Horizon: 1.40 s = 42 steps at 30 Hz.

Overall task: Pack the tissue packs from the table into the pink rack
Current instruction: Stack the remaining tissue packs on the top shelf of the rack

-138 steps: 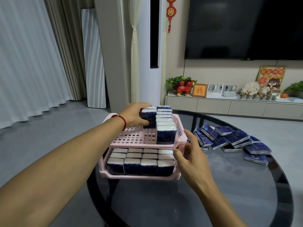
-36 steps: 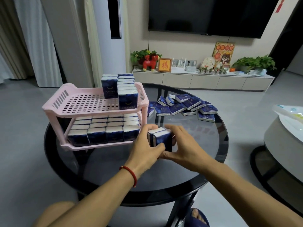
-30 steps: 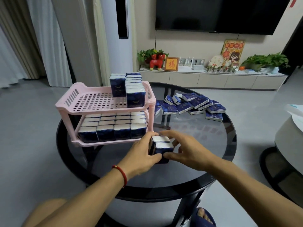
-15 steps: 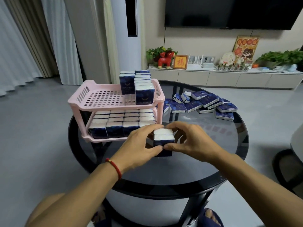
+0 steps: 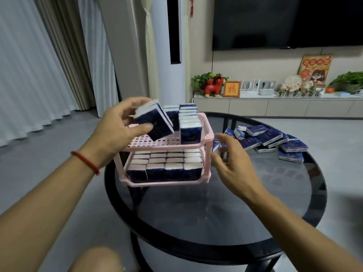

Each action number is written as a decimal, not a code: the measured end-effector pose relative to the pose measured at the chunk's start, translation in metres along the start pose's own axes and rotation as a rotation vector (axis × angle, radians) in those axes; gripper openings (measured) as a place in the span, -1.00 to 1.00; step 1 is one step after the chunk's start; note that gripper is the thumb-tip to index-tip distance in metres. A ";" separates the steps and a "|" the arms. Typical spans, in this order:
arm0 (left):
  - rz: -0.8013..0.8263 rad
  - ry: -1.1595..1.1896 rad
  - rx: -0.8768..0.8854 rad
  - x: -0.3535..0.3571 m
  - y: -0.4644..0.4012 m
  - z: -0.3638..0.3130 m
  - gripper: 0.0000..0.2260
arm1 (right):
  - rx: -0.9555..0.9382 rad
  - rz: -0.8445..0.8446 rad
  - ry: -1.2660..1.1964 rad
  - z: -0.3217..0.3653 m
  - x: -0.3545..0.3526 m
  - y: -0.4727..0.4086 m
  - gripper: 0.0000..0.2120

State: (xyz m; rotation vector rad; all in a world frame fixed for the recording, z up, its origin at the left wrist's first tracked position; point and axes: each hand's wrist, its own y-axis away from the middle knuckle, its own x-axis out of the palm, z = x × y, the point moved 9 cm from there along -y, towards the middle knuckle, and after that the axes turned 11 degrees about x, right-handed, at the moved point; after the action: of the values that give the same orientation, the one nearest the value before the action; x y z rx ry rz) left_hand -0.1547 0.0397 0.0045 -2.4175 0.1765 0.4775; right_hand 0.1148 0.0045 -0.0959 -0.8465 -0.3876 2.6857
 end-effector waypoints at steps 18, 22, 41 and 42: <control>0.207 -0.194 -0.110 0.068 -0.059 0.078 -0.32 | 0.117 0.137 -0.070 -0.013 0.027 -0.007 -0.48; 0.273 -0.349 -0.044 0.072 -0.060 0.073 -0.14 | 0.115 0.136 -0.057 -0.013 0.028 -0.007 -0.45; 0.326 -0.341 -0.171 0.081 -0.067 0.092 -0.34 | 0.109 0.162 -0.045 -0.012 0.028 -0.007 -0.42; 0.325 -0.314 -0.186 0.081 -0.065 0.092 -0.32 | 0.108 0.163 -0.049 -0.011 0.027 -0.007 -0.41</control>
State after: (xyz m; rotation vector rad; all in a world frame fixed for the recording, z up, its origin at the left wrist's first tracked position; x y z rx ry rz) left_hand -0.0908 0.1483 -0.0542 -2.4605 0.4049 1.0530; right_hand 0.1014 0.0226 -0.1165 -0.8148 -0.1890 2.8514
